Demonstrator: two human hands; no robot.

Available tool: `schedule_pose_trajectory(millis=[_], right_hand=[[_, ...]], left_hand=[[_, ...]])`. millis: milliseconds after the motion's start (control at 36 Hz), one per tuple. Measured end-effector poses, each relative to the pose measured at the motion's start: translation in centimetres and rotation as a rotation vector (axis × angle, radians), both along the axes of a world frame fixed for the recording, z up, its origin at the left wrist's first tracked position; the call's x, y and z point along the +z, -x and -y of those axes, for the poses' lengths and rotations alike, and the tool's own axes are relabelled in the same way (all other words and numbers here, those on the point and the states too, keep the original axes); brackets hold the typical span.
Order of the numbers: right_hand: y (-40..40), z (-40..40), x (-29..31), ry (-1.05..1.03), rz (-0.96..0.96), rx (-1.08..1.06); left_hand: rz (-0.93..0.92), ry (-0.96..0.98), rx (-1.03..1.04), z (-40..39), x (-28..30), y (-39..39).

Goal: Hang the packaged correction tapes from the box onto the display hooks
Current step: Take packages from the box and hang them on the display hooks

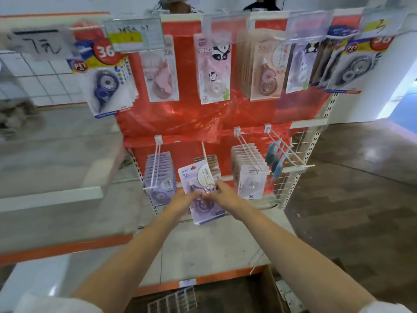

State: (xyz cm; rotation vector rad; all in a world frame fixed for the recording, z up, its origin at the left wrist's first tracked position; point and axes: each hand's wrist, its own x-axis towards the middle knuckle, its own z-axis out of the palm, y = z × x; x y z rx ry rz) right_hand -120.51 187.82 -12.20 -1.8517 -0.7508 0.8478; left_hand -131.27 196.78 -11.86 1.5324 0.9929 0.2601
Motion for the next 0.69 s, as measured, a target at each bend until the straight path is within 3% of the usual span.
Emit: schedule_pose_trajectory(millis=[306,528,694], right_hand=[[3.5,-1.6,-2.0,0.149,-0.049,0.156],[5.9,-5.8,-2.7,0.168,0.011,0.178],[6.8,-8.2,-4.0,0.185,0.021,0.129]], left_hand=[[-0.383,-0.367,-0.298,-1.5,-1.1,5.8],[-0.588,-0.502,-0.208,-3.9,-1.1,9.0],[-0.605,-0.516,-0.138,-5.3,-1.5,10.8]])
